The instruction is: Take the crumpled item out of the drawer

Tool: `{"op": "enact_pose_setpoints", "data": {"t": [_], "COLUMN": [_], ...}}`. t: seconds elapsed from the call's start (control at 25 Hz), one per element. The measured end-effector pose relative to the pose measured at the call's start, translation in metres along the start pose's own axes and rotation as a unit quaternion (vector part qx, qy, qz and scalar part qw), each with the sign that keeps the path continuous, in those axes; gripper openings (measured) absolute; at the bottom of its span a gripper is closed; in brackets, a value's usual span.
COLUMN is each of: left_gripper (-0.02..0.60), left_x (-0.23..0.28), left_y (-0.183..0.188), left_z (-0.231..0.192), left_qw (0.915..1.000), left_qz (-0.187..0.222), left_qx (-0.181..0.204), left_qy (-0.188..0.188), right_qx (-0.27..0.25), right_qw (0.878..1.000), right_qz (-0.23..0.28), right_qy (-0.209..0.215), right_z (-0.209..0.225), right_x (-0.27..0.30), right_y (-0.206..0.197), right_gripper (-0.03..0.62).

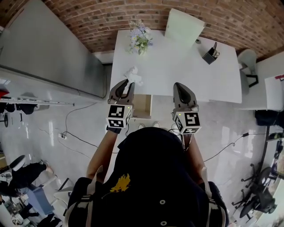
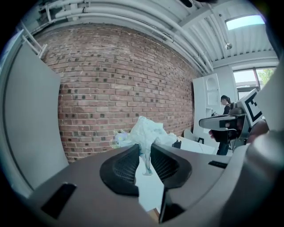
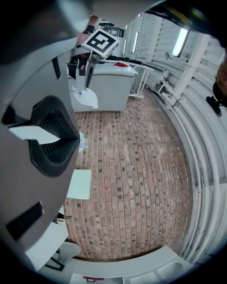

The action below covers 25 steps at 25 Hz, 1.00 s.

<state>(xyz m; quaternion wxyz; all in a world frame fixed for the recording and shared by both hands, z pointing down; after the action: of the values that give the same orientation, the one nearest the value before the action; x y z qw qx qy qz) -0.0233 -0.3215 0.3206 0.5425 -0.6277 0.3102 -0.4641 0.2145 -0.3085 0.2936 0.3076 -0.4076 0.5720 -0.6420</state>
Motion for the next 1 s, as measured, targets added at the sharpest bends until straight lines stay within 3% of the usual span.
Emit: {"op": "enact_pose_setpoints", "data": {"t": [0.32, 0.64, 1.0], "left_gripper": [0.089, 0.086, 0.086], "left_x": [-0.003, -0.017, -0.035], "left_y": [0.019, 0.035, 0.051], "left_z": [0.003, 0.022, 0.004], "left_qw": [0.9997, 0.9940, 0.9933], "left_qz": [0.020, 0.029, 0.046], "left_qx": [0.006, 0.103, 0.106], "left_qy": [-0.012, -0.023, -0.007], "right_qx": [-0.002, 0.004, 0.005], "right_qw": [1.000, 1.000, 1.000], "right_qz": [0.002, -0.003, -0.012], "right_qy": [-0.008, -0.006, 0.005], "right_z": [-0.002, -0.010, -0.022], "right_x": [-0.007, -0.016, -0.014], "right_y": [0.002, -0.001, -0.005], "right_gripper": [0.026, 0.026, 0.026]}}
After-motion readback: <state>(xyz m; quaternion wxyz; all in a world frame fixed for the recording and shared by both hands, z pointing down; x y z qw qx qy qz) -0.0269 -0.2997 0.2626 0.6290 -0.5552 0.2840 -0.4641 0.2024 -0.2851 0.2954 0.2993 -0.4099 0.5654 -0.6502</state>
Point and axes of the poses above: the fingertips, and each gripper's own axes: x forward along the fingers, z to its right, y out of its top, the point moved 6 cm from there along -x, backward along the fingers, and after that the axes turned 3 degrees about y, right-handed, at the moved point
